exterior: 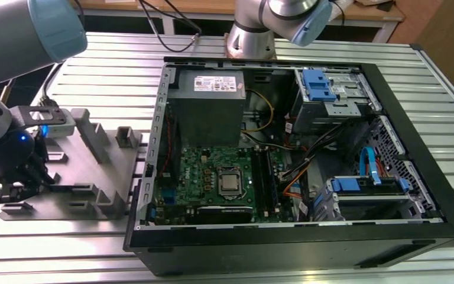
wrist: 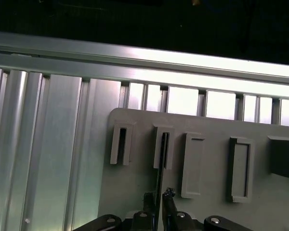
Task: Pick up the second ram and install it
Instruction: 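Pick up the second ram and move it above second insertion slot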
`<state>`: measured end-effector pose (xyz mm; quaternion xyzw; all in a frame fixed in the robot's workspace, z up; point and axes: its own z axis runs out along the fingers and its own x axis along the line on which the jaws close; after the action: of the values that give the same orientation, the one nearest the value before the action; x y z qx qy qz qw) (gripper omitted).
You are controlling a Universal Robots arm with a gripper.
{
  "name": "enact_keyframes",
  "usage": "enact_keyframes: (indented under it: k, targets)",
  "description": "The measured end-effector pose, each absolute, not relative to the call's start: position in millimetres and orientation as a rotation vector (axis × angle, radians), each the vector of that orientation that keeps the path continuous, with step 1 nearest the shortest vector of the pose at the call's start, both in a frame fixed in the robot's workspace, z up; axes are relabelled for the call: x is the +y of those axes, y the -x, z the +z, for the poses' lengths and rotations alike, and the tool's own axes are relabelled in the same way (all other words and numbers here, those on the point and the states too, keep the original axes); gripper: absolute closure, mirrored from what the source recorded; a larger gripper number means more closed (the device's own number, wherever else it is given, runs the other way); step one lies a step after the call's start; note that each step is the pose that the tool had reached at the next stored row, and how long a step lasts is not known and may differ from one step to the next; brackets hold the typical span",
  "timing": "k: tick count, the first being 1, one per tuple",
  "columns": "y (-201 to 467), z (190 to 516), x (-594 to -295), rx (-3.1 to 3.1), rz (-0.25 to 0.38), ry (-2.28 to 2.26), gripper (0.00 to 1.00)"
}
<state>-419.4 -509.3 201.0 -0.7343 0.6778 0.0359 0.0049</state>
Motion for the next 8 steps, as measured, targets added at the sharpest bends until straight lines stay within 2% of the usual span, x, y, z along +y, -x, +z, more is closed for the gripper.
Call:
enact_keyframes:
  k: [8]
  targets:
    - [419.4, 201.1, -509.5, 2.134, 0.111, 2.291, 0.82]
